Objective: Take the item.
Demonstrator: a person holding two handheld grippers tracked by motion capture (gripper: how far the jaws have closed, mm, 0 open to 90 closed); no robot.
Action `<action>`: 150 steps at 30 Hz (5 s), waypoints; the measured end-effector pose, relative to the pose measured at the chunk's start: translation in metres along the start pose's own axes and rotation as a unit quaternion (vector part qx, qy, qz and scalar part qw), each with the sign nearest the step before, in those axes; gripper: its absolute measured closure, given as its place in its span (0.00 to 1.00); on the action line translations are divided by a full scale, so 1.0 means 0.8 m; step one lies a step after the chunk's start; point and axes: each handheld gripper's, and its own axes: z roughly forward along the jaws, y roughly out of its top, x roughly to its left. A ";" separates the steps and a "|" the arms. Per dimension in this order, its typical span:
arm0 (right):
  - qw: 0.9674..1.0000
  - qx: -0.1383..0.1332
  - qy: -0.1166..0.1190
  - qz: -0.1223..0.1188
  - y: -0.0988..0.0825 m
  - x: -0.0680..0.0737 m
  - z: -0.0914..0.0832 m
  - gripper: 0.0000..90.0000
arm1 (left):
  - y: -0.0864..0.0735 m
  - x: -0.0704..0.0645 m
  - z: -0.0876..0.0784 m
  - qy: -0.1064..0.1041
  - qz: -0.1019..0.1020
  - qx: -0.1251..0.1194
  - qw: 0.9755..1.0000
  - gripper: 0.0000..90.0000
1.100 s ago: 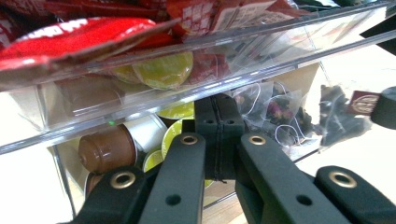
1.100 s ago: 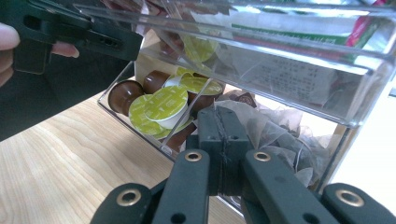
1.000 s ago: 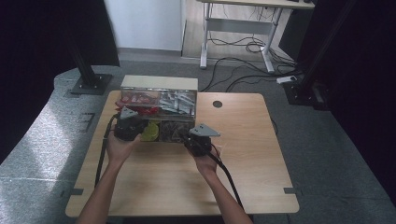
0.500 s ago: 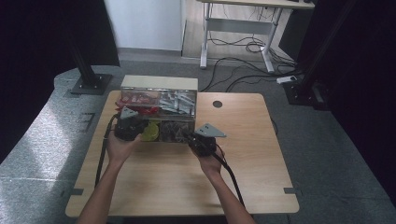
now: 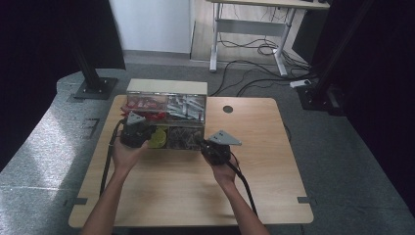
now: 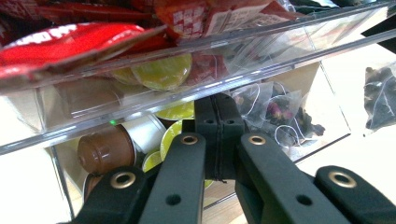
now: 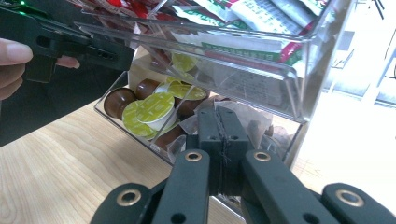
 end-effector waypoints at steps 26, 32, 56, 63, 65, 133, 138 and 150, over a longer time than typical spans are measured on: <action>1.000 -0.005 -0.021 0.008 -0.005 -0.022 -0.020 0.99 | 0.000 0.000 0.001 -0.001 -0.001 0.000 1.000 1.00; 1.000 -0.007 -0.026 0.009 -0.006 -0.028 -0.025 0.99 | 0.000 0.000 0.001 0.000 -0.001 0.001 1.000 1.00; 0.999 -0.009 -0.044 0.016 -0.008 -0.047 -0.038 0.99 | 0.000 -0.001 0.001 0.000 0.000 0.002 1.000 1.00; 0.998 -0.011 -0.051 0.019 -0.006 -0.053 -0.043 0.99 | 0.000 -0.001 0.001 0.001 0.000 0.002 1.000 1.00; 0.998 -0.012 -0.052 0.019 -0.006 -0.055 -0.044 0.99 | 0.000 -0.001 0.001 0.001 0.001 0.002 1.000 1.00; 0.994 0.007 -0.105 0.021 -0.015 -0.101 -0.065 0.98 | 0.000 -0.004 0.000 -0.001 0.003 -0.002 1.000 1.00; 0.994 0.017 -0.108 0.004 -0.018 -0.100 -0.062 0.83 | 0.000 -0.005 0.001 -0.001 0.004 -0.002 1.000 1.00; 0.995 0.005 -0.102 0.006 -0.021 -0.094 -0.068 0.76 | -0.001 -0.006 0.001 -0.002 0.003 -0.003 1.000 1.00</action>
